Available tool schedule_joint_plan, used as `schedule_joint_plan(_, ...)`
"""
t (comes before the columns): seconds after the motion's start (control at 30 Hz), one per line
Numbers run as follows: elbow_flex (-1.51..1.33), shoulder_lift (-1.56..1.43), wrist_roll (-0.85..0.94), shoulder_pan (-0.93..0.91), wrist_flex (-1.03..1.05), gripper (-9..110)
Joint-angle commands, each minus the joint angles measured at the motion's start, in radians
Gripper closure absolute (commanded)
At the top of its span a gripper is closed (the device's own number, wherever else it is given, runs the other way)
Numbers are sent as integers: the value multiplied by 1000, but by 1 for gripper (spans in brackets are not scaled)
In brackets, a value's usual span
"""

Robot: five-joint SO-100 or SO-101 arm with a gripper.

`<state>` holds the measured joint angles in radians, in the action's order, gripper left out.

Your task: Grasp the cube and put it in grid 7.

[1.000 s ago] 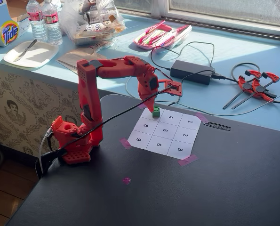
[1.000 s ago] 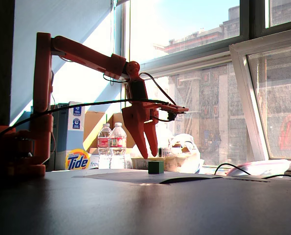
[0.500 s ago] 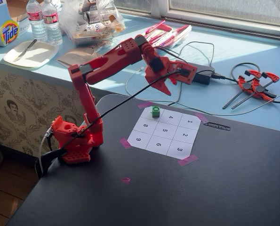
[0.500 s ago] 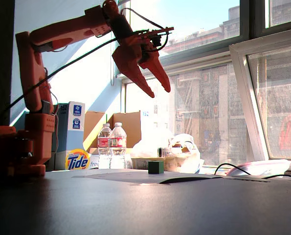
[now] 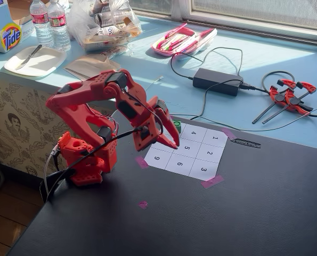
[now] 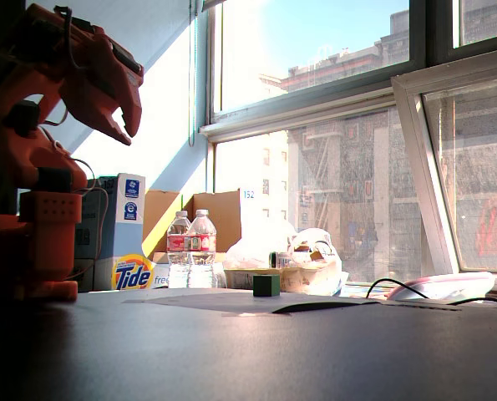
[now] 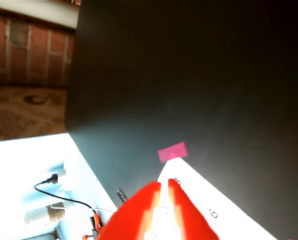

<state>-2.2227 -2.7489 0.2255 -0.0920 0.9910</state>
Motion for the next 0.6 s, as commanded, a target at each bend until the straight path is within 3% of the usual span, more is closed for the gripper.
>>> schedule_joint_plan(0.0,-265,-218,-32,-75,-37,101)
schedule_joint_plan(0.57,-716,-508,-160,-35,-97,101)
